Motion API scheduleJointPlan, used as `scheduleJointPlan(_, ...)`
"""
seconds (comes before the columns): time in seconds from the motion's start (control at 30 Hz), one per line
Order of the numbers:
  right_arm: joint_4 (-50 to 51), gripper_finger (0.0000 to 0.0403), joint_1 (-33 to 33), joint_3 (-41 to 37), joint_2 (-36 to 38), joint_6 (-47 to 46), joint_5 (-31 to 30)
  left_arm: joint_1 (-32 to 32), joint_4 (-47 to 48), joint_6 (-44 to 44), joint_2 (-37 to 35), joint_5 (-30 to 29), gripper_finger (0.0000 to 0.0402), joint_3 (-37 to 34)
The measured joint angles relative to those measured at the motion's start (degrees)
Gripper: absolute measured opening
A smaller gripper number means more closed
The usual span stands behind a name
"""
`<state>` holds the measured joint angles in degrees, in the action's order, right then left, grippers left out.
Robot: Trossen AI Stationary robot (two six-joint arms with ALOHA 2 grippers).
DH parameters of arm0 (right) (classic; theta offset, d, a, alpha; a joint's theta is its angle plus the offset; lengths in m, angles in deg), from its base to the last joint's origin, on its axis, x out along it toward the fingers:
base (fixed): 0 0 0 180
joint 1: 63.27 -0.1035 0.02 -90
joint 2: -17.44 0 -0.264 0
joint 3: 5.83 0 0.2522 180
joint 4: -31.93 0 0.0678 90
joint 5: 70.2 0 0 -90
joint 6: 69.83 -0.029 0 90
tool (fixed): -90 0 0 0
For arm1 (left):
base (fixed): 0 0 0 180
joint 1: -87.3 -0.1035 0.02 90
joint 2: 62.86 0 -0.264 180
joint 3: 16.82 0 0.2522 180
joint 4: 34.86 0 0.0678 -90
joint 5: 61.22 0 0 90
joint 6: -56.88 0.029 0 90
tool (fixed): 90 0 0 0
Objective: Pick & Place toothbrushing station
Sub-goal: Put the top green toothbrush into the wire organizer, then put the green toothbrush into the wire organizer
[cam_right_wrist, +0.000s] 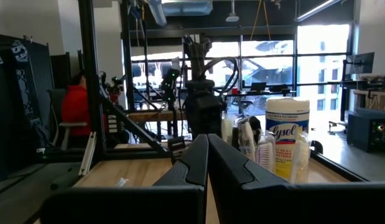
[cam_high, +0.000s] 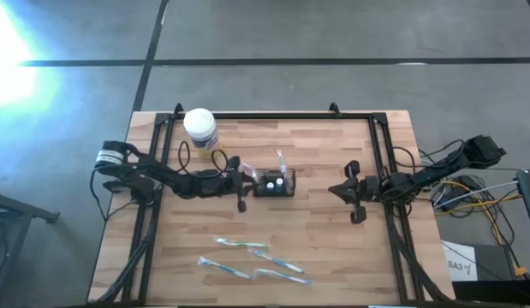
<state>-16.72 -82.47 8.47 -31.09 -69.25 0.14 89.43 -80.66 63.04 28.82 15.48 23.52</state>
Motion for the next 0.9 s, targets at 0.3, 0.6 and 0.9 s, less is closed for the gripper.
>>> scheduleJointPlan(0.3,0.0,0.0008,0.0,0.0,0.0,-0.2,0.0,0.0,0.6,-0.3,0.0,1.8,0.0154,0.7)
scheduleJointPlan(0.6,0.6,0.0008,0.0,0.0,0.0,-0.2,0.0,0.1,8.6,-2.0,-10.9,1.8,0.0266,0.8)
scheduleJointPlan(0.9,0.9,0.0008,0.0,0.0,-0.1,-0.2,0.1,2.4,33.2,-2.2,-36.0,4.0,0.0287,1.7)
